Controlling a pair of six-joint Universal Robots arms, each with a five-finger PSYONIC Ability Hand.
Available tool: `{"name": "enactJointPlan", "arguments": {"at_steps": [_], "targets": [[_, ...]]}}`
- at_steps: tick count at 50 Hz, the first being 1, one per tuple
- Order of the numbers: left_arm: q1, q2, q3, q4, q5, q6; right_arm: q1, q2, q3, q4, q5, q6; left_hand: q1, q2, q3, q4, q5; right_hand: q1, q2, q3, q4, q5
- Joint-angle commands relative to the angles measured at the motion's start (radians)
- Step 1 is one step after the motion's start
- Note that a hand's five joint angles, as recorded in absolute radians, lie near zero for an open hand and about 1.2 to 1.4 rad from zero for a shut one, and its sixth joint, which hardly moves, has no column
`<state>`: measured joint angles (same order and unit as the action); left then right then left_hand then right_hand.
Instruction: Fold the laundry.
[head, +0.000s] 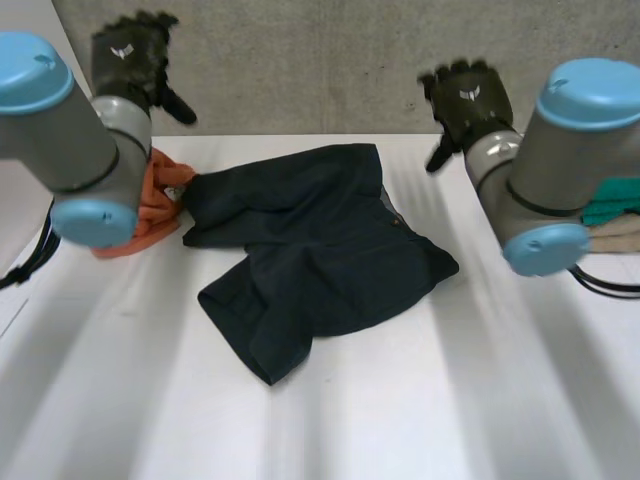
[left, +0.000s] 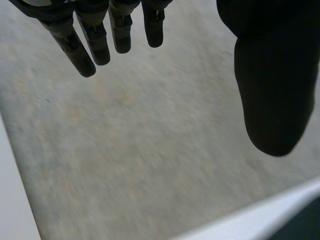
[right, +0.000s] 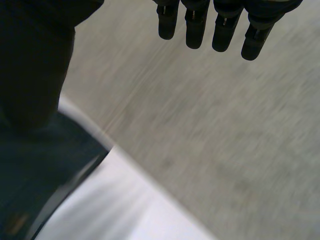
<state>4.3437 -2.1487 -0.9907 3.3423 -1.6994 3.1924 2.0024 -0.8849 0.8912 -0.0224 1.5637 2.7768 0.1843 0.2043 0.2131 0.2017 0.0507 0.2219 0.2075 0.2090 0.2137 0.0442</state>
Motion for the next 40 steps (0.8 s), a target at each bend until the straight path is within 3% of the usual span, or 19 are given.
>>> {"name": "enactJointPlan", "arguments": {"at_steps": [1,7,14,19,25,30,33,35,36,40], "targets": [[-0.156,0.222,-0.417,-0.083,-0.006,0.073,-0.056,-0.083,0.17,0.308,-0.112,-0.206,0.149,0.129,0.121,0.132,0.109,-0.033,-0.019,-0.02,-0.025,-0.03],[-0.303,0.271,-0.639,-0.116,-0.019,0.09,-0.099,-0.083,0.322,0.254,-0.246,-0.301,0.264,0.244,0.235,0.246,0.223,0.099,0.114,0.112,0.108,0.103],[-0.392,0.205,-0.7,-0.063,-0.103,0.096,-0.114,-0.025,0.403,0.05,-0.312,-0.31,0.261,0.241,0.232,0.244,0.22,0.105,0.12,0.118,0.113,0.109],[-0.378,0.109,-0.654,-0.012,-0.215,0.138,-0.11,0.035,0.41,-0.092,-0.31,-0.299,0.264,0.244,0.235,0.247,0.223,0.164,0.178,0.177,0.172,0.167],[-0.375,0.066,-0.623,-0.037,-0.227,0.159,-0.102,0.073,0.399,-0.148,-0.318,-0.284,0.363,0.343,0.335,0.346,0.323,0.381,0.395,0.394,0.389,0.384],[-0.362,0.053,-0.614,-0.005,-0.224,0.176,-0.088,0.121,0.371,-0.191,-0.31,-0.273,0.744,0.724,0.716,0.727,0.703,0.513,0.527,0.526,0.521,0.516],[-0.351,0.052,-0.618,0.015,-0.221,0.188,-0.088,0.127,0.365,-0.197,-0.306,-0.269,0.945,0.925,0.916,0.927,0.904,0.753,0.768,0.766,0.762,0.757],[-0.343,0.056,-0.625,0.025,-0.209,0.193,-0.091,0.124,0.365,-0.197,-0.301,-0.263,1.167,1.148,1.139,1.15,1.127,1.082,1.096,1.094,1.09,1.085],[-0.34,0.058,-0.628,0.026,-0.203,0.195,-0.093,0.122,0.365,-0.195,-0.301,-0.258,1.211,1.192,1.183,1.194,1.171,1.173,1.188,1.186,1.182,1.177],[-0.322,0.084,-0.646,0.025,-0.178,0.193,-0.1,0.067,0.385,-0.18,-0.3,-0.234,1.212,1.192,1.183,1.195,1.171,1.174,1.189,1.187,1.183,1.178]]}}
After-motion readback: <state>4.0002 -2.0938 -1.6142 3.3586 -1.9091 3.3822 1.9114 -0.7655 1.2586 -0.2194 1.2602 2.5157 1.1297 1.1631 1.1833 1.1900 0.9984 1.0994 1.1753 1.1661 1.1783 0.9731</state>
